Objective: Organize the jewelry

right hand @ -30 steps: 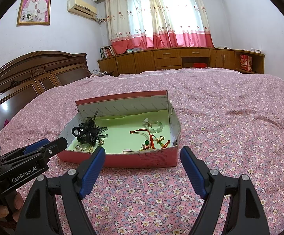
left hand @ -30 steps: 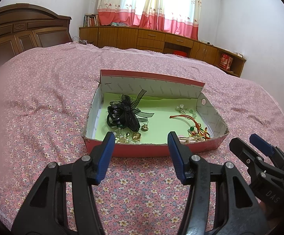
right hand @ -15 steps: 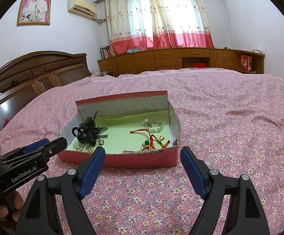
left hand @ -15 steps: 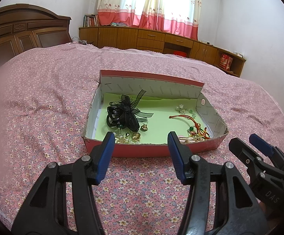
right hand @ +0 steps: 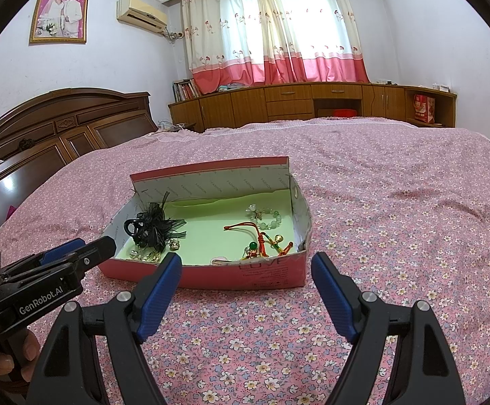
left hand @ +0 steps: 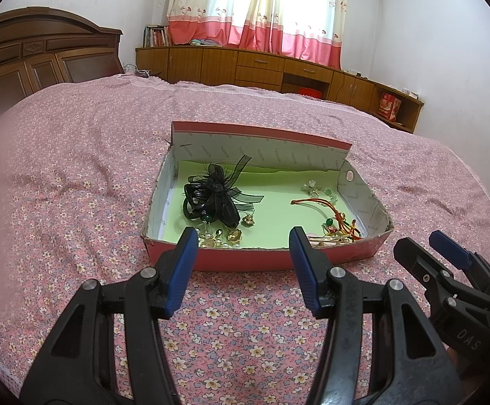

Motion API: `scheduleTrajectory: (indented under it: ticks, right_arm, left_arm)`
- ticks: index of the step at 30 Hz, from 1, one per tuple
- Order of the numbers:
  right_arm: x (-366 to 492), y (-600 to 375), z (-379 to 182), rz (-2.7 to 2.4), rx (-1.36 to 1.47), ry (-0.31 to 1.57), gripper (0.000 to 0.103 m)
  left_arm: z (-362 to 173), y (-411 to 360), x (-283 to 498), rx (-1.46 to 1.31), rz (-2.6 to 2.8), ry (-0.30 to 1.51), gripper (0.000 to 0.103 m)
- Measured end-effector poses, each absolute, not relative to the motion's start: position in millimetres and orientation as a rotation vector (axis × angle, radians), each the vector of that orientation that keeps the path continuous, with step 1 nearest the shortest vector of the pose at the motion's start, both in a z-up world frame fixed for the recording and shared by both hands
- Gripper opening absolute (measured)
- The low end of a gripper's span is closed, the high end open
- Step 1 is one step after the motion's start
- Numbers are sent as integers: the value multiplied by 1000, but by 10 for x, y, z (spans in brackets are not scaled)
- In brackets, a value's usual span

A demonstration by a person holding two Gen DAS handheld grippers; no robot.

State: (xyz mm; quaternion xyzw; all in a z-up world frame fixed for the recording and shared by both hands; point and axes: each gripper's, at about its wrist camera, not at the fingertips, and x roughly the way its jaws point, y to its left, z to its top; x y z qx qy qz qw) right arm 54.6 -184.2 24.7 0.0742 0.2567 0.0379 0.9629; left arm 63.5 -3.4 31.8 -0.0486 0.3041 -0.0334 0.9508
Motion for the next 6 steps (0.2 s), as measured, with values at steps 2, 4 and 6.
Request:
scheduleTrajectory:
  ticks: [2, 4, 6]
  right_arm:
    - [543, -1844, 249, 77, 150, 520, 81]
    - [545, -1842, 247, 77, 150, 520, 81]
    - [545, -1843, 247, 77, 151, 519, 81]
  left_arm:
    - [320, -34, 635, -98, -67, 619, 48]
    - [325, -35, 635, -98, -67, 619, 48]
    - [324, -35, 636, -98, -68, 620, 48]
